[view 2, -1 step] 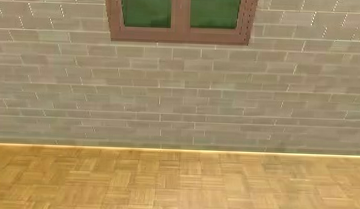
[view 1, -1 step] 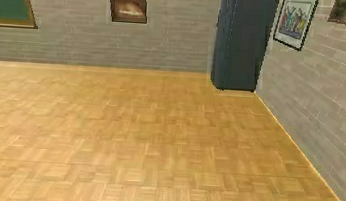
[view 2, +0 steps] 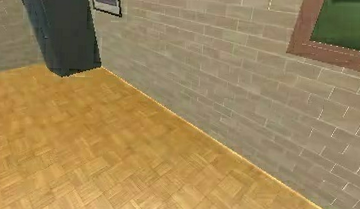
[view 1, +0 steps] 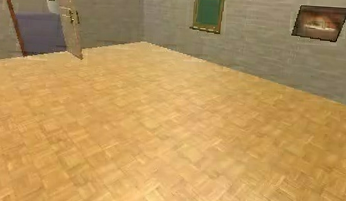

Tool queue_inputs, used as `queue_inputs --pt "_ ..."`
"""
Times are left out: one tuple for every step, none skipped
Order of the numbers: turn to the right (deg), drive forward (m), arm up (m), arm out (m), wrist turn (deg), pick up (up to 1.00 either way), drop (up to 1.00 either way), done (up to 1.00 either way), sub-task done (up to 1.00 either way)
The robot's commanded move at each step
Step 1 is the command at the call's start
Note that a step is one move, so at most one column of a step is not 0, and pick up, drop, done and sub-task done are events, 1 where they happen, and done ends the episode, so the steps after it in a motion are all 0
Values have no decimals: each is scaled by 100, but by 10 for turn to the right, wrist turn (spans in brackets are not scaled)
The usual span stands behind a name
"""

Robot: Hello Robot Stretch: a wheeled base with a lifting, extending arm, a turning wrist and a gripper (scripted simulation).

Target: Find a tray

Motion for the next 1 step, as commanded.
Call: queue_inputs --pt "-330 0 0 0 0 0 0 0 0"
